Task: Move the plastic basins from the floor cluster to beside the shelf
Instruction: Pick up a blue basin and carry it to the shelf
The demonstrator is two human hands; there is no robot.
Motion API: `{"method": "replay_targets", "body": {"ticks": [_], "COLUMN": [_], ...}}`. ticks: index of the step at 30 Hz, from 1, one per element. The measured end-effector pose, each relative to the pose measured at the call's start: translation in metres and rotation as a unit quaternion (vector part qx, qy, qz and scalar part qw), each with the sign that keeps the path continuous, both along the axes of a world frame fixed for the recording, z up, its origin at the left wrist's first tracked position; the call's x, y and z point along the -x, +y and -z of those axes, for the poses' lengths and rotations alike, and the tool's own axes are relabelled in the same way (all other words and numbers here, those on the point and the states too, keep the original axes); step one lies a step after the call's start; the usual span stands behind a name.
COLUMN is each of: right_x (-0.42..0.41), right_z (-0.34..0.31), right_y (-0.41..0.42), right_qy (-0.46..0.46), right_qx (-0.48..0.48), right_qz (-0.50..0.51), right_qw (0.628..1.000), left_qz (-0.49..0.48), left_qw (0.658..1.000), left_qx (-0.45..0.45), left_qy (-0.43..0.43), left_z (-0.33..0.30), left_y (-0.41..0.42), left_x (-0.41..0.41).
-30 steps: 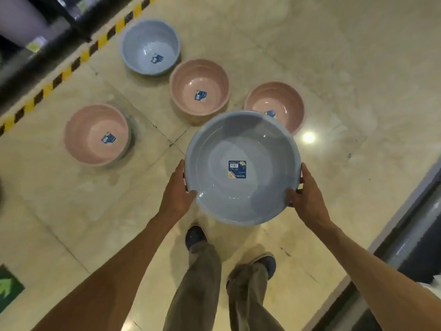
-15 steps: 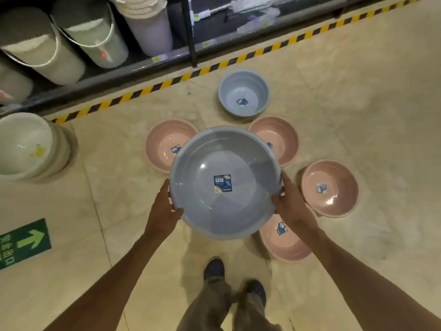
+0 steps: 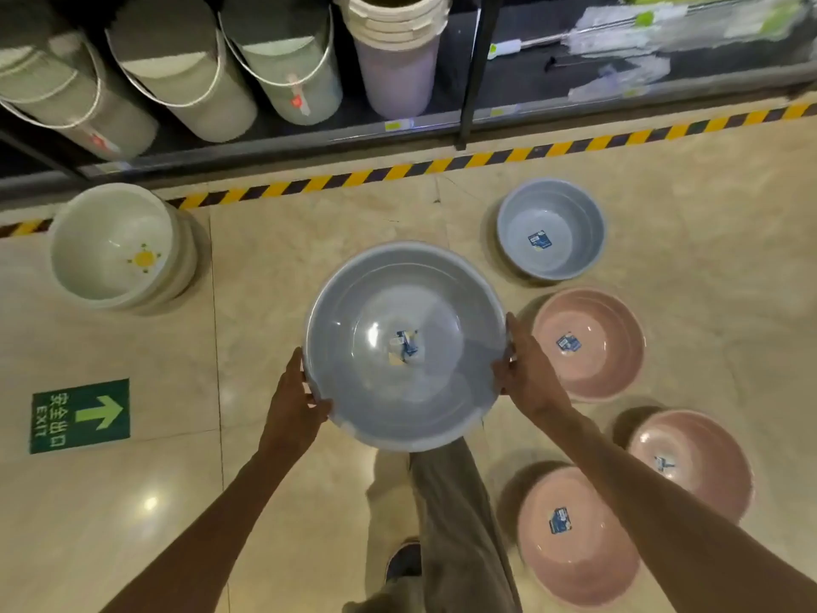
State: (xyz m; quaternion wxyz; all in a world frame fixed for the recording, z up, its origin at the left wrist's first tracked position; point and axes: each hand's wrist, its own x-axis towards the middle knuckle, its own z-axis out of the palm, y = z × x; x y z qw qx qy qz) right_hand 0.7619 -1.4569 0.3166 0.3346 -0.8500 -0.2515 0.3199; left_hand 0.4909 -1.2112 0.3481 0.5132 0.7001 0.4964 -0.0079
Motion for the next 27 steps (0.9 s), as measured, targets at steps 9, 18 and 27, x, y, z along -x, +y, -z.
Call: {"method": "replay_targets", "body": {"ticks": [9, 18, 27], "right_x": [-0.067, -0.075, -0.059], "right_z": [0.097, 0.204, 0.295], "right_y": [0.090, 0.143, 0.167], "right_qy": [0.023, 0.043, 0.008], "right_qx": [0.086, 0.146, 0.244], "right_qz": [-0.051, -0.015, 0.020], "right_qw": [0.995, 0.988, 0.969], "left_qz": [-0.023, 0.001, 0.028], "left_qw": [0.995, 0.989, 0.978], "left_qx": [0.004, -0.043, -0.057], "left_qy": [0.097, 0.145, 0.198], "left_z": [0.098, 0.226, 0.328], "left_y": [0.067, 0.101, 0.115], "left_x": [-0.054, -0.084, -0.096]}}
